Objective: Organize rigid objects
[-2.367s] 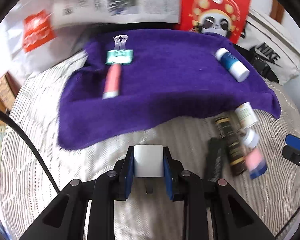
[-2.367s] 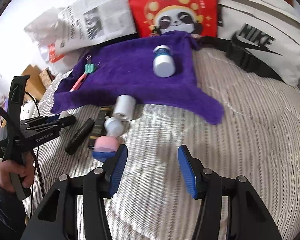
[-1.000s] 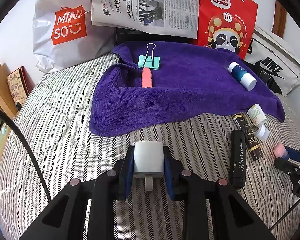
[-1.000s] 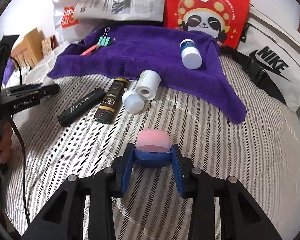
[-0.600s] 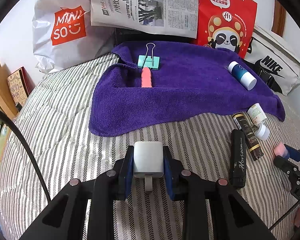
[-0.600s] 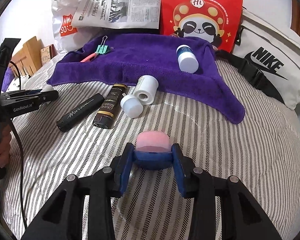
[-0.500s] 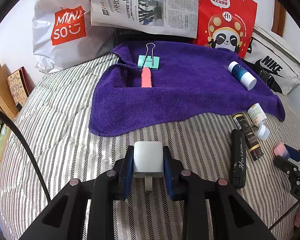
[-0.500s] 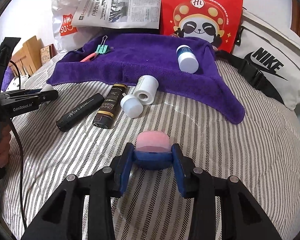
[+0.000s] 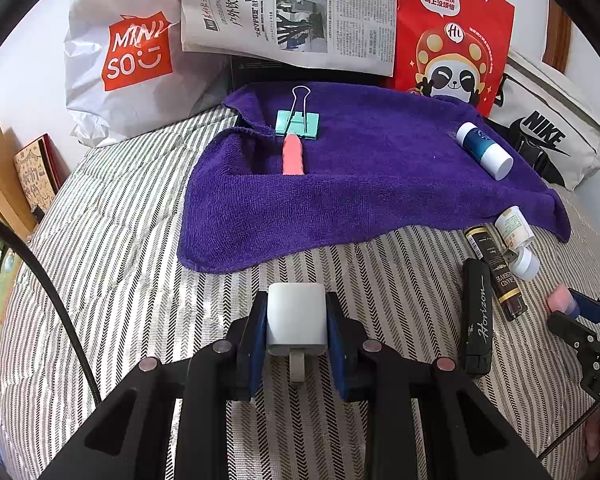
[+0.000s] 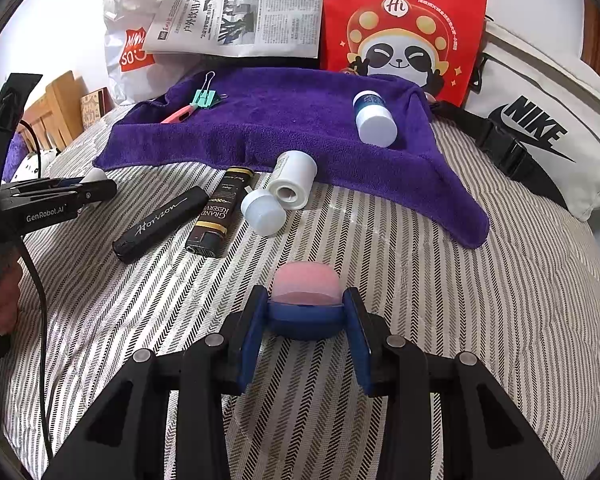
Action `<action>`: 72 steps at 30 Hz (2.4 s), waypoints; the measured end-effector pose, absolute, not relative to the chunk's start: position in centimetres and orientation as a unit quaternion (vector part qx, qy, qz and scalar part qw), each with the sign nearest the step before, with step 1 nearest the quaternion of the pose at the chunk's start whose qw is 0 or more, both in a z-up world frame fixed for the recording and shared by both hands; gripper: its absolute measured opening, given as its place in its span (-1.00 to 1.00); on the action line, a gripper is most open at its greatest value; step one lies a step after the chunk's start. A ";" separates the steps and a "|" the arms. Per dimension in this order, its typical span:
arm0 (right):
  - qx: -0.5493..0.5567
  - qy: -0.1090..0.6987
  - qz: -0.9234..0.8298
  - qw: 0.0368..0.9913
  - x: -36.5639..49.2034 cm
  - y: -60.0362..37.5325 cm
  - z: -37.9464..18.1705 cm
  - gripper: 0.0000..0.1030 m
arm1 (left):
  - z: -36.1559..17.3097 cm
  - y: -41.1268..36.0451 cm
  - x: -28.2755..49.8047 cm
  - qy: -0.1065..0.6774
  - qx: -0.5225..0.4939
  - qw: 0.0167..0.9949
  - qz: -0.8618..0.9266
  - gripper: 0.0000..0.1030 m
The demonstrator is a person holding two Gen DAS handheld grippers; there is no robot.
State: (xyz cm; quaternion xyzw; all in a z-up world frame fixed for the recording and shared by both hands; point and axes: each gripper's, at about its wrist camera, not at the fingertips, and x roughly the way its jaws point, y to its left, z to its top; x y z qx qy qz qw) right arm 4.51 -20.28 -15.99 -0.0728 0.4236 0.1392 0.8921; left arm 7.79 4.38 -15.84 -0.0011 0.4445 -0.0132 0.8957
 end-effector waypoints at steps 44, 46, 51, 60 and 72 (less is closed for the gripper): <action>-0.066 0.424 0.144 0.892 4.5 -20.3 -16.1 -0.25 | -15.9 4.3 7.8 0.444 0.004 0.896 -0.013 -0.48; -0.062 0.424 0.145 0.892 4.5 -20.3 -16.1 -0.24 | -15.9 4.4 7.8 0.444 0.006 0.896 -0.011 -0.48; -0.062 0.424 0.145 0.892 4.5 -20.3 -16.2 -0.24 | -15.9 4.3 7.8 0.444 0.005 0.896 -0.012 -0.48; -0.064 0.425 0.144 0.892 4.5 -20.3 -16.1 -0.25 | -15.8 4.7 7.7 0.444 -0.008 0.896 -0.019 -0.49; -0.078 0.428 0.163 0.886 3.5 -20.1 -15.0 -0.29 | -15.2 4.7 7.1 0.456 -0.011 0.889 -0.043 -0.51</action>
